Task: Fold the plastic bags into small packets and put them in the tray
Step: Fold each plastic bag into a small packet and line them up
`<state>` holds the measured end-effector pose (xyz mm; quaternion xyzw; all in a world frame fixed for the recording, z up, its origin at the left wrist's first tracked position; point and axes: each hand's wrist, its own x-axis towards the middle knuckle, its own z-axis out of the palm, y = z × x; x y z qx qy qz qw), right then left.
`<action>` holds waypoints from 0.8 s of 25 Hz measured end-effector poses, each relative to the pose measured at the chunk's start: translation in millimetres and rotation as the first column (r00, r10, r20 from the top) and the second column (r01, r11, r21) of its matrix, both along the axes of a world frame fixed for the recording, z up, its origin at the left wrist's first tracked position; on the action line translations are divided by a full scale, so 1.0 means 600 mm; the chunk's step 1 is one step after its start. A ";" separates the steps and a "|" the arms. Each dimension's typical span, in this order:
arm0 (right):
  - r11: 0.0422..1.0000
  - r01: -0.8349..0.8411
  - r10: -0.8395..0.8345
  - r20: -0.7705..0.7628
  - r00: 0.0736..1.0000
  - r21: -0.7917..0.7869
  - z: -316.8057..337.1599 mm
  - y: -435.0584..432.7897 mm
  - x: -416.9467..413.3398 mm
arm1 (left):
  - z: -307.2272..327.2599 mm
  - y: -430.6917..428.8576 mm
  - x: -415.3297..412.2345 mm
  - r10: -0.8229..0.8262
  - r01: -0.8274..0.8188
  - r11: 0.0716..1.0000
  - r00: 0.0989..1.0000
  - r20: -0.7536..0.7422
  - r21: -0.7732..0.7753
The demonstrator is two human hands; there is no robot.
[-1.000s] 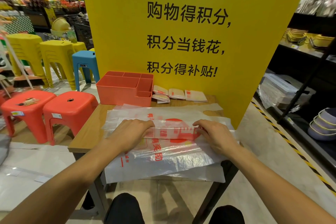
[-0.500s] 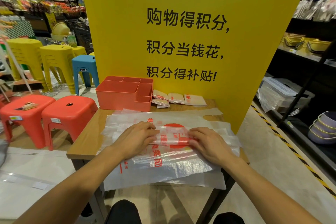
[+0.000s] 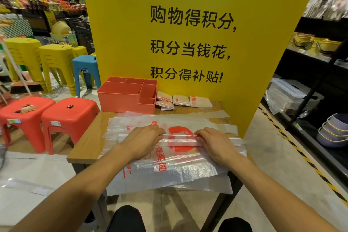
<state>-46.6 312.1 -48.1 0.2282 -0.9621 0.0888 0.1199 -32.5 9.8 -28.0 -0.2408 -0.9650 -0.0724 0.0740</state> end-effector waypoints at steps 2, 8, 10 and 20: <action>0.999 0.035 -0.035 -0.004 0.999 0.016 -0.005 -0.005 -0.005 | -0.006 0.005 -0.008 0.053 -0.053 0.999 0.998 0.018 0.007; 0.998 -0.041 0.040 0.040 0.998 0.038 0.006 -0.041 0.016 | -0.025 0.012 -0.025 0.103 -0.103 0.995 0.995 0.000 0.009; 0.992 -0.111 0.104 0.107 0.989 0.066 -0.001 -0.061 0.027 | -0.033 0.011 -0.027 0.121 -0.121 0.991 0.993 0.000 0.063; 0.977 -0.151 0.124 0.174 0.977 0.150 -0.025 -0.069 0.011 | -0.047 0.051 0.020 -0.031 0.054 0.986 0.989 0.145 -0.158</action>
